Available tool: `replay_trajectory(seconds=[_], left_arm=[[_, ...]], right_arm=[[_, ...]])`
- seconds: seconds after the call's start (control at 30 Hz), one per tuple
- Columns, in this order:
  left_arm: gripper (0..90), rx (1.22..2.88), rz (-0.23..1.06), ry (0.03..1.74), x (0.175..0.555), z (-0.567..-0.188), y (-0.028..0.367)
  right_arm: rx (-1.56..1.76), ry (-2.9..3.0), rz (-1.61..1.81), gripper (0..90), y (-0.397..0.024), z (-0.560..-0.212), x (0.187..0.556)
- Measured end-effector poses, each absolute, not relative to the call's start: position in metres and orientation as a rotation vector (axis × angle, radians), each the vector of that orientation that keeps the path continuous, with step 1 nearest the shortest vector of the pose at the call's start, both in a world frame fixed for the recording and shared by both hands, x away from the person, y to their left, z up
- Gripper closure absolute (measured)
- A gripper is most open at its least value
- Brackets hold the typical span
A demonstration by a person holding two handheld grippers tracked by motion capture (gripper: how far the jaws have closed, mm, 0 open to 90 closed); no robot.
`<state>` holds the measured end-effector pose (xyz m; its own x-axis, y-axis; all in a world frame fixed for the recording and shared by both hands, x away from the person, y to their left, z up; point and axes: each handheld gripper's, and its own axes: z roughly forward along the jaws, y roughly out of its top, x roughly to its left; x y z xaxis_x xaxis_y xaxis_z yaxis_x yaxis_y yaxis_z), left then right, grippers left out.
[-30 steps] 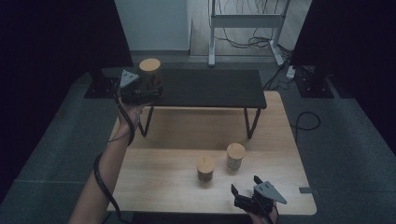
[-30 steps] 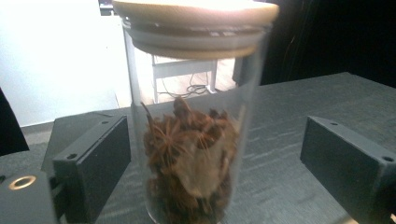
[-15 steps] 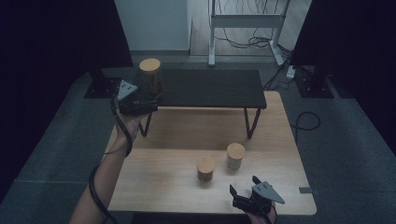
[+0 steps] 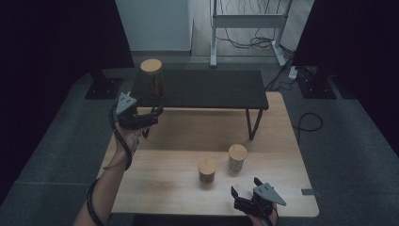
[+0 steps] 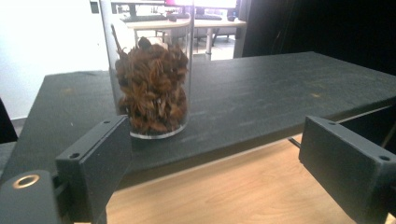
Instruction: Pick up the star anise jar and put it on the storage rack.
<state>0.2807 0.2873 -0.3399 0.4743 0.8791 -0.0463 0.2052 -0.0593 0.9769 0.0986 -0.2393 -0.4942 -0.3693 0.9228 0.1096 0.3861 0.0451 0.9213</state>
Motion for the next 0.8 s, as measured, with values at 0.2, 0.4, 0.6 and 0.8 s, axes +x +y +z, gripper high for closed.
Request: replay_trajectory(seconds=[0.2,0.4,0.6,0.8], left_arm=[[9.3,1.555,0.734,0.971,0.268,-0.357,0.293],[9.3,1.555,0.719,0.978,0.256,-0.376,0.299],[9.4,1.558,0.713,0.988,0.246,-0.390,0.302],[9.5,1.572,0.697,1.005,0.238,-0.407,0.304]], right_arm=[[1.317,1.794,1.310,3.9,-0.239,-0.494,0.098],[1.320,1.792,1.308,3.9,-0.240,-0.494,0.098],[1.319,1.793,1.304,3.9,-0.240,-0.494,0.098],[1.319,1.797,1.302,3.9,-0.239,-0.494,0.098]])
